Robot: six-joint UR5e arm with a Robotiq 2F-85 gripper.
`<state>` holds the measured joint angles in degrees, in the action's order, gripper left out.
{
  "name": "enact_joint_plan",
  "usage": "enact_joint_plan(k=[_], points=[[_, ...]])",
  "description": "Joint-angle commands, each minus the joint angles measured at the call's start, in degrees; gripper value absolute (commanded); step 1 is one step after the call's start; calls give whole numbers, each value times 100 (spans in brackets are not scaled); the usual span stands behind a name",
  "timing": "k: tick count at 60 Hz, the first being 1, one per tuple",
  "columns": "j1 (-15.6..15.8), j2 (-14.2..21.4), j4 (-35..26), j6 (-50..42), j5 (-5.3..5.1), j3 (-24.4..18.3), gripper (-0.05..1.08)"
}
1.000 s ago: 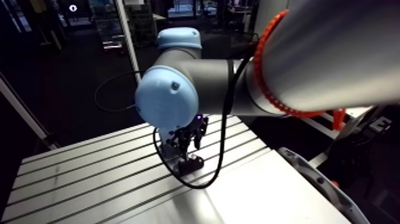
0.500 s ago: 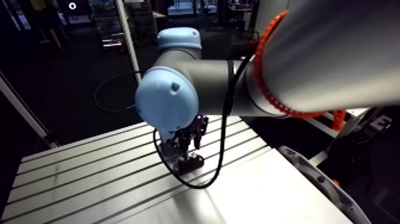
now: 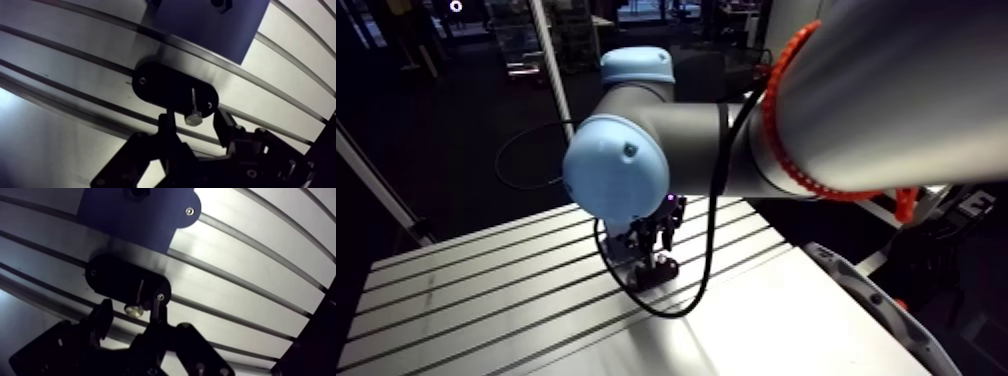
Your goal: Pick up the M10 bolt and insert it into the hex recess until seated.
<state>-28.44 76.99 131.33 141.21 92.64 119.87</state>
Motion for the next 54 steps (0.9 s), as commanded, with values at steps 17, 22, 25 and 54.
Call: enact_joint_plan(k=[17,22,25,54], points=[[3,-40,53,0,4,14,50],[4,-40,72,0,4,15,50],[-3,-48,74,0,5,15,51],[-5,-40,74,0,13,23,56]])
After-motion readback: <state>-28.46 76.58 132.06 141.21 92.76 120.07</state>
